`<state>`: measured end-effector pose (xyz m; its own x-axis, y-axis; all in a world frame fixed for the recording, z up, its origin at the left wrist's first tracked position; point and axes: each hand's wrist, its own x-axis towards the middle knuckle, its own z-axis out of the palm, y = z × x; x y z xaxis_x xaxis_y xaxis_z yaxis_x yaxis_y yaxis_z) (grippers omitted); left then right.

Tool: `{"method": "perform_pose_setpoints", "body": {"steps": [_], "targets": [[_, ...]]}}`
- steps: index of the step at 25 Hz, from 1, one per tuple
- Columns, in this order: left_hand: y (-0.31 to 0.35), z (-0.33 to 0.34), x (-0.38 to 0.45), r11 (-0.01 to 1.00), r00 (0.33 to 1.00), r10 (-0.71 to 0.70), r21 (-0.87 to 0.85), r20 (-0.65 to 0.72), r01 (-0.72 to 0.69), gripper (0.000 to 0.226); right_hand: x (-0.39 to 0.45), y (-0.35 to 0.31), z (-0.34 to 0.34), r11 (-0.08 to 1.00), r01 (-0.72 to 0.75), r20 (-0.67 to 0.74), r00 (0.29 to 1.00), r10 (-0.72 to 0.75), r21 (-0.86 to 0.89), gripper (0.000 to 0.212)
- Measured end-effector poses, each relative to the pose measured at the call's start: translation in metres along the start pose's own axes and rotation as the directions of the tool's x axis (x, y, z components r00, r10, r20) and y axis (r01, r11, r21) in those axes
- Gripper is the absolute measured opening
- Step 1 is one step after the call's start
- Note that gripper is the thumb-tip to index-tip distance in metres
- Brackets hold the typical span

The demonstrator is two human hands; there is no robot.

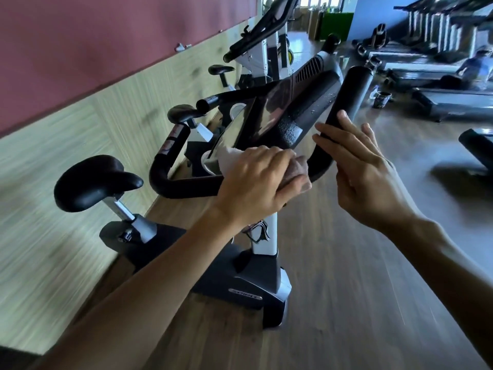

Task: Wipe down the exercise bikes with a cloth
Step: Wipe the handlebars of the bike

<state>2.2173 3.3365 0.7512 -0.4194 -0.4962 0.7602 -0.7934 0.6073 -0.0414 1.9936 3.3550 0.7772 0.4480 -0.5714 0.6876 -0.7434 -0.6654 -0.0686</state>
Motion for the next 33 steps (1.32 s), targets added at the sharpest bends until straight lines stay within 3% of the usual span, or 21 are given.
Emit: {"method": "perform_pose_setpoints", "body": {"steps": [3, 4, 6, 10, 16, 21, 26, 29, 33], "targets": [[-0.016, -0.006, -0.015, 0.988, 0.984, -0.157, -0.010, -0.079, 0.157, 0.050, 0.000, -0.005, 0.005, 1.000, -0.004, -0.031, 1.000, 0.004, 0.002, 0.055], [-0.006, -0.001, -0.013, 0.970, 0.968, -0.237, 0.041, -0.088, 0.241, 0.047, 0.000, -0.006, 0.008, 1.000, 0.008, -0.035, 0.999, -0.008, -0.001, 0.051], [0.015, 0.009, -0.004, 0.949, 0.956, -0.269, 0.139, -0.115, 0.283, 0.046, -0.001, -0.007, 0.013, 1.000, 0.030, -0.056, 0.998, -0.030, -0.007, 0.045], [-0.009, 0.000, -0.012, 0.999, 0.992, -0.051, -0.023, -0.114, 0.049, 0.051, -0.001, -0.006, 0.019, 0.999, 0.040, -0.102, 0.994, -0.039, 0.011, 0.044], [-0.025, 0.002, -0.027, 0.980, 0.974, -0.199, -0.002, -0.109, 0.200, 0.052, 0.002, -0.023, 0.027, 0.998, 0.001, -0.125, 0.992, 0.008, 0.066, 0.040], [-0.050, -0.006, -0.043, 0.999, 0.995, 0.031, 0.021, -0.098, -0.029, 0.060, 0.019, -0.056, 0.048, 0.980, -0.197, -0.101, 0.975, 0.199, 0.036, 0.034], [-0.140, -0.030, -0.099, 0.998, 0.999, -0.041, 0.046, -0.033, 0.043, 0.053, 0.034, -0.102, 0.088, 0.960, -0.261, -0.055, 0.965, 0.257, -0.098, 0.032], [-0.107, -0.016, -0.080, 0.988, 0.991, -0.107, 0.101, -0.085, 0.115, 0.053, 0.035, -0.115, 0.103, 0.934, -0.305, -0.085, 0.952, 0.294, -0.187, 0.035], [-0.105, -0.010, -0.078, 0.994, 0.988, 0.098, 0.065, -0.123, -0.090, 0.058, 0.034, -0.121, 0.104, 0.901, -0.371, -0.119, 0.928, 0.352, -0.225, 0.036]]}}
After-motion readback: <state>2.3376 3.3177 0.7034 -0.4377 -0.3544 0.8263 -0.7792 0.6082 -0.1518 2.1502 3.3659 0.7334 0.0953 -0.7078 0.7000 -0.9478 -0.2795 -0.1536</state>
